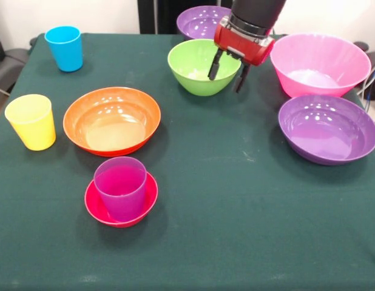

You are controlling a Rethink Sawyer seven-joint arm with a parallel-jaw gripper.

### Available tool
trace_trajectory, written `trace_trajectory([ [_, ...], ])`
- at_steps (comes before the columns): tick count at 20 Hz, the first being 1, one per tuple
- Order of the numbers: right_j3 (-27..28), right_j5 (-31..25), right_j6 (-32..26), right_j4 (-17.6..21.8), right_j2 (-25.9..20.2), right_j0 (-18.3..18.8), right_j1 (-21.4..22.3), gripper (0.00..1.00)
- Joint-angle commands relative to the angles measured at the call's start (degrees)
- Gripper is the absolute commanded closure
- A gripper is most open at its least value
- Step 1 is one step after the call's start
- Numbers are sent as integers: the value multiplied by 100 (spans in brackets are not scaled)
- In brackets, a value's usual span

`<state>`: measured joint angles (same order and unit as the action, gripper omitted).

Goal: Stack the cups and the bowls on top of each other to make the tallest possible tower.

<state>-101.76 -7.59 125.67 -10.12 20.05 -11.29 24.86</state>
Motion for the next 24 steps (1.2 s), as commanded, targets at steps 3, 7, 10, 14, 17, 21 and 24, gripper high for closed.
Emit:
trace_trajectory([
  [3,-280,470,1081,-195,-711,90,-304,100],
  [7,-255,530,1115,-238,-665,40,-334,100],
  [10,-240,473,1093,-262,-661,35,-326,100],
  [14,-237,457,1092,-280,-647,21,-330,100],
  [17,-215,431,1057,-273,-616,5,-331,100],
  [21,-166,466,1018,-245,-539,-57,-351,100],
  [24,-160,400,995,-244,-566,-34,-319,100],
])
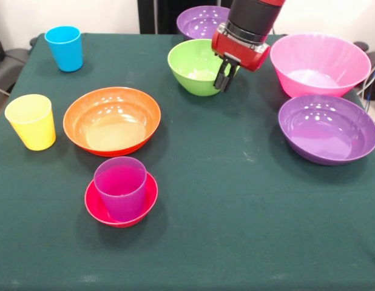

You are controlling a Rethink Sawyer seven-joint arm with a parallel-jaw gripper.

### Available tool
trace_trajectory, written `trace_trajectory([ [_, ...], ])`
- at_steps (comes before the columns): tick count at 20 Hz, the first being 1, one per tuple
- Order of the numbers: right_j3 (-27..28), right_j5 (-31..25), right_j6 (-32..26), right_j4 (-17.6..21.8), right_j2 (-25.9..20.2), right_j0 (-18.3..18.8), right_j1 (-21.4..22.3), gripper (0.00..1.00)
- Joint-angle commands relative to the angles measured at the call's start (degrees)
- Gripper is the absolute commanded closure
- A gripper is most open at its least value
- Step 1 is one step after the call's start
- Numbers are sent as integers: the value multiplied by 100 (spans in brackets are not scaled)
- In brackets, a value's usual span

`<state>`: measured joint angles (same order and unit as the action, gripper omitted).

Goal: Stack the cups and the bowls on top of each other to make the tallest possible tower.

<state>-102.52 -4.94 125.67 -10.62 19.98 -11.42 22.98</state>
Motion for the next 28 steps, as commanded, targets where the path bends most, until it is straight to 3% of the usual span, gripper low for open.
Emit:
trace_trajectory([
  [1,-94,144,988,-186,-590,8,-122,100],
  [28,-18,-563,852,-210,-336,-155,181,100],
])
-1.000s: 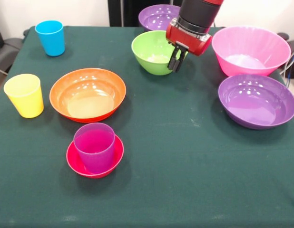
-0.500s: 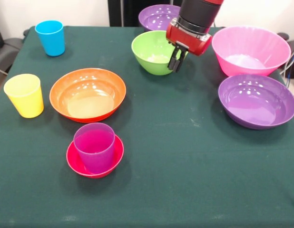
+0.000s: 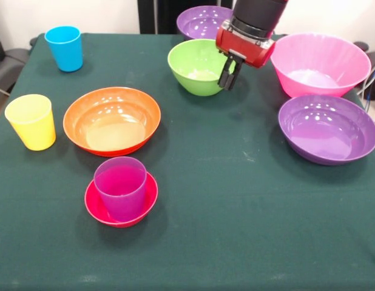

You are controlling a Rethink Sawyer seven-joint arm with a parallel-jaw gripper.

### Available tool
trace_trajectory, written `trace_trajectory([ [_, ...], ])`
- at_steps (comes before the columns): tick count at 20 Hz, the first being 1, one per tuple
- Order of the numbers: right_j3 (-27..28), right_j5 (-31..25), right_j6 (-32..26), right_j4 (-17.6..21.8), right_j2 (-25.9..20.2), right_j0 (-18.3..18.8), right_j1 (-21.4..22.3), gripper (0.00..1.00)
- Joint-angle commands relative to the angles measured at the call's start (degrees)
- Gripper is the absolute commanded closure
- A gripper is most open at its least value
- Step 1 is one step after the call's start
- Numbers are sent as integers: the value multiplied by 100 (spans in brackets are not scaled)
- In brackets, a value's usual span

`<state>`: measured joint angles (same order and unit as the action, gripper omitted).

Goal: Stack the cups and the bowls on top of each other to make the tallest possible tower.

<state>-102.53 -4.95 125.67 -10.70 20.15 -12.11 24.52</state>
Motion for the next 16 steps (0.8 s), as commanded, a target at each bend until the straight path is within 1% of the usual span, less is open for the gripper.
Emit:
trace_trajectory([
  [1,-17,-570,853,-202,-349,-91,31,100],
  [11,16,-580,846,-208,-347,-84,34,100],
  [16,-10,-743,847,-215,-321,-141,144,100],
])
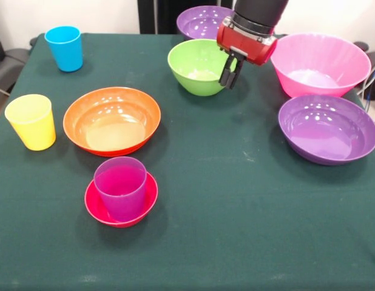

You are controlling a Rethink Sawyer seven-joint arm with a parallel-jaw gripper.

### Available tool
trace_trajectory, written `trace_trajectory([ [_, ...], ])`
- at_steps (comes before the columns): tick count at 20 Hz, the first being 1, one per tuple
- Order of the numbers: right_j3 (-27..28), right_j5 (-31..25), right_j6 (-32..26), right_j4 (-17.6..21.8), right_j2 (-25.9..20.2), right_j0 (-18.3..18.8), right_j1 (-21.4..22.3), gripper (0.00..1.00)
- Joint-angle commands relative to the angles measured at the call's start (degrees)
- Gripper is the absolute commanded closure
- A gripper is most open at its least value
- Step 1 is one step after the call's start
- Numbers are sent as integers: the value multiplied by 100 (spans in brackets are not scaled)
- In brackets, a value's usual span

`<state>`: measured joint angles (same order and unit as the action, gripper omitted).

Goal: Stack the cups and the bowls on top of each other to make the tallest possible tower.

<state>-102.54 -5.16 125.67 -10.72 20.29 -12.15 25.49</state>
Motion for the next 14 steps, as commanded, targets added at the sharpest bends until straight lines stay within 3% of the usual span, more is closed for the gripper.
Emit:
trace_trajectory([
  [1,-11,-782,830,-203,-332,-141,93,100],
  [14,226,-1381,624,-66,-204,-123,363,100],
])
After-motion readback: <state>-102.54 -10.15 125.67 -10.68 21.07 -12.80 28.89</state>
